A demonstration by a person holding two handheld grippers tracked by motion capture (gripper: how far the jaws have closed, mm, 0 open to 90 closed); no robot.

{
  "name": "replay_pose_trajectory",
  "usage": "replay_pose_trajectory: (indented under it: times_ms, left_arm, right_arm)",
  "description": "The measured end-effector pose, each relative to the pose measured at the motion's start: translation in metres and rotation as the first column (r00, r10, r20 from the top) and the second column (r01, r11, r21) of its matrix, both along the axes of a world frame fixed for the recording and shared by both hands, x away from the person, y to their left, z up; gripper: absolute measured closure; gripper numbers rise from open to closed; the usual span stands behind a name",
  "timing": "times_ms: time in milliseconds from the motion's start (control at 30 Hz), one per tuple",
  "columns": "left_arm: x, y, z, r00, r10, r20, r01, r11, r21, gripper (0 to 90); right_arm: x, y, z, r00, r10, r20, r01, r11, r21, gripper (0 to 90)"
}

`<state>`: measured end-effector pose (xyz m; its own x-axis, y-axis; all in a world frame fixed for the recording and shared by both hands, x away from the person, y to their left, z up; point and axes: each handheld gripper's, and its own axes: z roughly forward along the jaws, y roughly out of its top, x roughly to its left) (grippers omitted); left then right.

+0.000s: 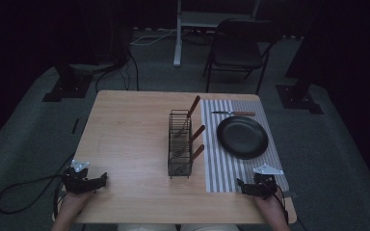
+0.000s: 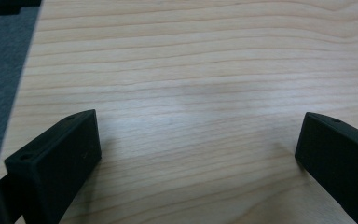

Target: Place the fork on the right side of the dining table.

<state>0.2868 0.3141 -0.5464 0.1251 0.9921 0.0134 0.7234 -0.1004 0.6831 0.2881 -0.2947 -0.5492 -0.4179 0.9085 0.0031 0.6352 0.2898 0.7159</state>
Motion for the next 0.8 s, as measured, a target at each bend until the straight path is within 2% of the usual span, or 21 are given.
replay_pose_trajectory:
  times_ms: [167,600,800]
  left_arm:
    - [0.0001,0.0014,-0.0001,0.9984,0.057,0.001,-0.057,0.9984,-0.002,0.3]
    - [0.0022,0.0025,0.0004,0.9995,0.031,-0.006,-0.031,0.9995,-0.002,0.2]
    - [0.0018,0.0026,0.0003,0.9996,0.029,-0.005,-0.029,0.9996,-0.002,0.2]
  right_arm:
    - [0.0000,-0.0007,0.0004,1.0000,0.003,-0.005,-0.003,1.000,0.000,11.2]
    - [-0.0002,-0.0010,0.0007,0.9999,0.011,-0.011,-0.011,1.000,-0.002,11.2]
    - [0.0012,-0.0001,0.0023,0.9996,0.008,-0.028,-0.009,1.000,-0.009,11.2]
